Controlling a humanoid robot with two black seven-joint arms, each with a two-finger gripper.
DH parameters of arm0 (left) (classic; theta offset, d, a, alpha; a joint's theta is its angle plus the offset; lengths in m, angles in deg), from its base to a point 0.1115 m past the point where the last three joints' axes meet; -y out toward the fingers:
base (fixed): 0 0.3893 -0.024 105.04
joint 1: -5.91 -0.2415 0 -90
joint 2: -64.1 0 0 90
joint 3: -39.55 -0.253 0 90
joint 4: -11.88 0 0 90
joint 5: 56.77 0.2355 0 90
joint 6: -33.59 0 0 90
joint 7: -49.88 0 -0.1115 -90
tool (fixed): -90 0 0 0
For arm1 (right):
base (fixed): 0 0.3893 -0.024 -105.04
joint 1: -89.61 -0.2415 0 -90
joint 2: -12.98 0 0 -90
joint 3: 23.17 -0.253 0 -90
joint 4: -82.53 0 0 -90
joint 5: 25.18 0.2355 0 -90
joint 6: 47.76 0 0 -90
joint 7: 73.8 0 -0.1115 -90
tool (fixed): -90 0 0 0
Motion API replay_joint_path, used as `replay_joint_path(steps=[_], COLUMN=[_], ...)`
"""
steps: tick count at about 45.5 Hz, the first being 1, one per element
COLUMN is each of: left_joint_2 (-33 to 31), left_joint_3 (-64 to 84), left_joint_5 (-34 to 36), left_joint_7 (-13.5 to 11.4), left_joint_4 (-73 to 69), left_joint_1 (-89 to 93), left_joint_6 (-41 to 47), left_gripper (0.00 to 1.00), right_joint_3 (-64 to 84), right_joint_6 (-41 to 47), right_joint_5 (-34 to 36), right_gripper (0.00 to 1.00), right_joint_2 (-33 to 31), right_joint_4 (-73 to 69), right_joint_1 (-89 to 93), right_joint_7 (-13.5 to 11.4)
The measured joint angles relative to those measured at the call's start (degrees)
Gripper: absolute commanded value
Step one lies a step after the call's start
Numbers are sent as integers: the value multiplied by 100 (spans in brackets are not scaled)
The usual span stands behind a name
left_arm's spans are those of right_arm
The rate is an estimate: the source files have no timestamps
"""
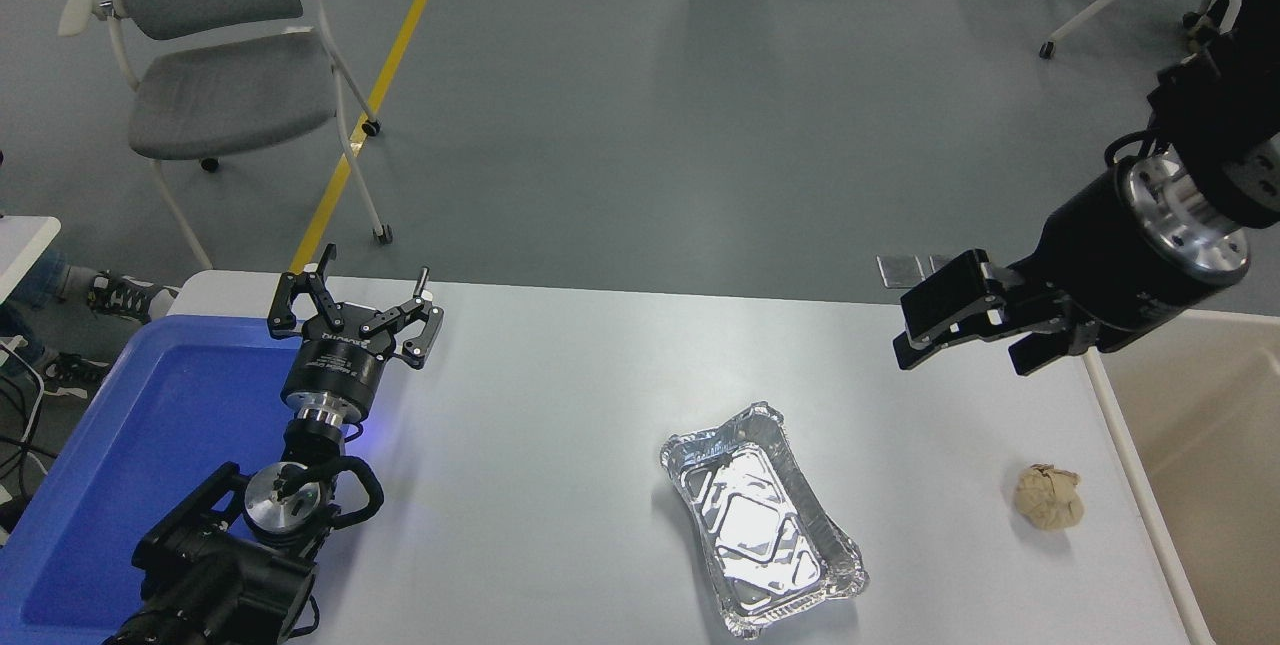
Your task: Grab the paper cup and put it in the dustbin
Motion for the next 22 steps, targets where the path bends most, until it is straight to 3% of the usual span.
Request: replay_joint_path(steps=[22], left_joint_2=[-4], left_joint_3=[0], left_joint_5=[-7], left_joint_7=[0], left_joint_4=[-3], left_joint_1=[0], left_joint_6=[0], left_gripper=[99], right_joint_3=[411], right_joint_6=[-45], right_joint_5=[-116], right_gripper=[100], right_joint_2=[4], right_joint_4=[35], right_joint_1=[132], right_joint_7=[3])
